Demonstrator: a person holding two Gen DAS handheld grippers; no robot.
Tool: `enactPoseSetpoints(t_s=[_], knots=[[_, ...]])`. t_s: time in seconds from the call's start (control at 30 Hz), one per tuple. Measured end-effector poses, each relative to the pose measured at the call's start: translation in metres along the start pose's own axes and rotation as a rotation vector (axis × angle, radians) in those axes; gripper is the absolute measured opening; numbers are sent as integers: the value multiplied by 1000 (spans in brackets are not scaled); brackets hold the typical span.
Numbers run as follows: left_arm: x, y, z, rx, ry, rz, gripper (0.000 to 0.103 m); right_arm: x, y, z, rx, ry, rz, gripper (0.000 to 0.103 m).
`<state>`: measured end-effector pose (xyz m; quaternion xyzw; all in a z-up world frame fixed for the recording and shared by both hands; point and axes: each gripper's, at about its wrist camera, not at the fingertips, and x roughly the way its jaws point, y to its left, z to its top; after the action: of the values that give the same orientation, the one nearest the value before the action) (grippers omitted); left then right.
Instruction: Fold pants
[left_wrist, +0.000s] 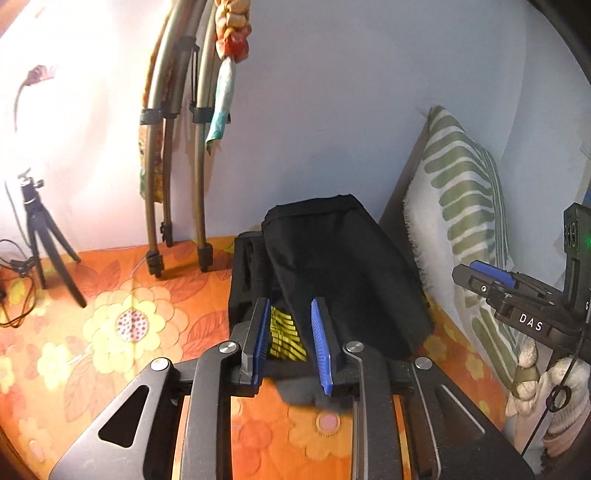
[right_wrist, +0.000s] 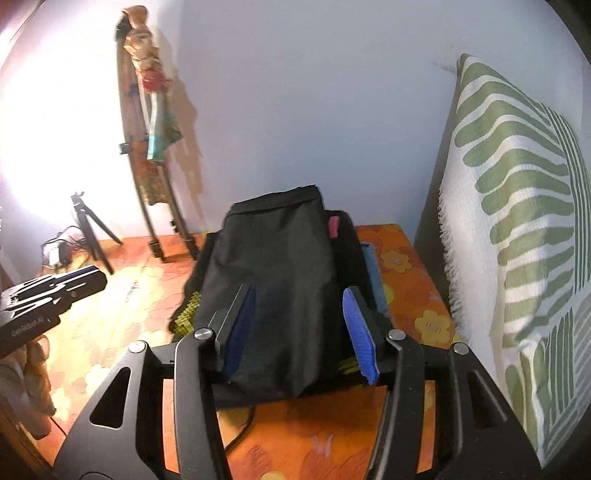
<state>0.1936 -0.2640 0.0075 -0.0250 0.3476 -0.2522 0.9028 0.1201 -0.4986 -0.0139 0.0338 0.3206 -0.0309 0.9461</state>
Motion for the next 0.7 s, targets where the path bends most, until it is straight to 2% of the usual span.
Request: enactPoseSetpoints(t_s=[0.1, 0.17, 0.27, 0.33, 0.43, 0.53, 0.63, 0.7], knots=[[-20, -2, -9, 15, -11, 2, 23, -19, 16, -14, -18, -16, -10, 63], [-34, -4, -16, 23, -18, 5, 35, -31, 26, -24, -22, -27, -5, 65], [-53, -6, -28, 36, -17, 0, 39, -47, 37, -39, 4, -31, 16, 68], [-65, -8, -37, 52, -17, -2, 41, -58, 42, -49, 25, -39, 20, 75], [-79, -9, -48, 62, -16, -7, 50, -74, 50, -61, 39, -62, 15, 82], [-95, -4, -61, 38, -21, -15, 51, -85, 57, -73, 38, -80, 1, 90], [-105, 0, -72, 31, -25, -5, 60, -89, 65, -84, 37, -86, -10, 98], [-108, 2, -80, 43, -26, 10, 63, -89, 71, -90, 28, -87, -17, 98]])
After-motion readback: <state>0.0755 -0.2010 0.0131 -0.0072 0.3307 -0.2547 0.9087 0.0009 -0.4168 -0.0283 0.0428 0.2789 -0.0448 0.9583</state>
